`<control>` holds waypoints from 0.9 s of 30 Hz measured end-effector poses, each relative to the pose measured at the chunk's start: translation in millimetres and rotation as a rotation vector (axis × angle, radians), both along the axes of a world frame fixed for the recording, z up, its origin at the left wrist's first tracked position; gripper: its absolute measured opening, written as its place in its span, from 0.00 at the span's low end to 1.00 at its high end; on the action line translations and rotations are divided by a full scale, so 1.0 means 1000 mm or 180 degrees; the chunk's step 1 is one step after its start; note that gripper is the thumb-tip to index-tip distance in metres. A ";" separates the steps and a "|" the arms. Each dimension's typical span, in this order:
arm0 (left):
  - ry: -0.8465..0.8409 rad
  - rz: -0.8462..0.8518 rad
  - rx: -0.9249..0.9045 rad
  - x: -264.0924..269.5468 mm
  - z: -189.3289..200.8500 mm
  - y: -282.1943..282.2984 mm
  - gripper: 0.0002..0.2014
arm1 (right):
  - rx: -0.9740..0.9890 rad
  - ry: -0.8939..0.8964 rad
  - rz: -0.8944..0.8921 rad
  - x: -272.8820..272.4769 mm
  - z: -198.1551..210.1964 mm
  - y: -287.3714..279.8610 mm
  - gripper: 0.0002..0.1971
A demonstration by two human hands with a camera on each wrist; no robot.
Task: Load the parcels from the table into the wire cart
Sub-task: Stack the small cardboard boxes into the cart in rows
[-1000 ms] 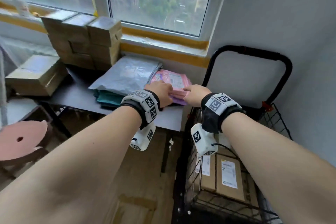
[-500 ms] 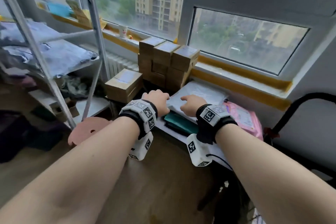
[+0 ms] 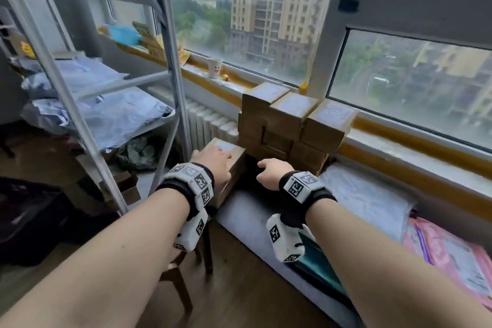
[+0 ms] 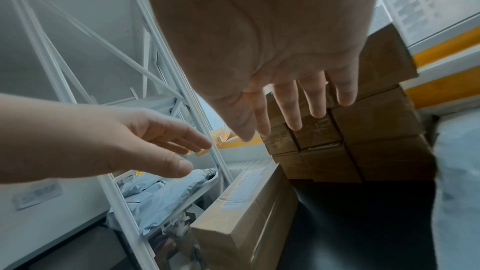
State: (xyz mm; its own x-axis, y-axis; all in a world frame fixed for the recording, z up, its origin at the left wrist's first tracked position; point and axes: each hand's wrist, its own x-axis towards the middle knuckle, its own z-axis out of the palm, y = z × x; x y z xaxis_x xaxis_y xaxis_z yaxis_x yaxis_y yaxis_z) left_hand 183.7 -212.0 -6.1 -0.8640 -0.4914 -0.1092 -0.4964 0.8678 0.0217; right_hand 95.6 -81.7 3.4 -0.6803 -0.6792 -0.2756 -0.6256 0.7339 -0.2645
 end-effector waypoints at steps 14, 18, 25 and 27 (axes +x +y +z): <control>-0.0383 0.0279 0.0480 -0.069 -0.055 -0.139 0.29 | 0.0406 -0.0456 -0.0188 -0.092 -0.057 -0.120 0.21; -0.0388 0.0173 0.0641 -0.084 -0.066 -0.175 0.29 | 0.0487 -0.0633 -0.0491 -0.101 -0.073 -0.144 0.16; -0.0508 0.0035 0.1225 -0.097 -0.090 -0.231 0.35 | 0.0572 -0.0786 -0.0977 -0.095 -0.091 -0.183 0.21; -0.0555 0.0049 0.1327 -0.101 -0.100 -0.239 0.35 | 0.0553 -0.0900 -0.1125 -0.092 -0.096 -0.188 0.20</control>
State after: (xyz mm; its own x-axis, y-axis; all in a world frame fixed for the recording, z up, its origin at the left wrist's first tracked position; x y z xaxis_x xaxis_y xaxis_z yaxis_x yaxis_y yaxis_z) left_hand 83.2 -450.8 -106.1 -0.8081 -0.3873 -0.4439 -0.5364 0.7952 0.2827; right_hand 3.8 -270.0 -92.6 -0.7431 -0.3475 -0.5719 -0.2513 0.9370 -0.2428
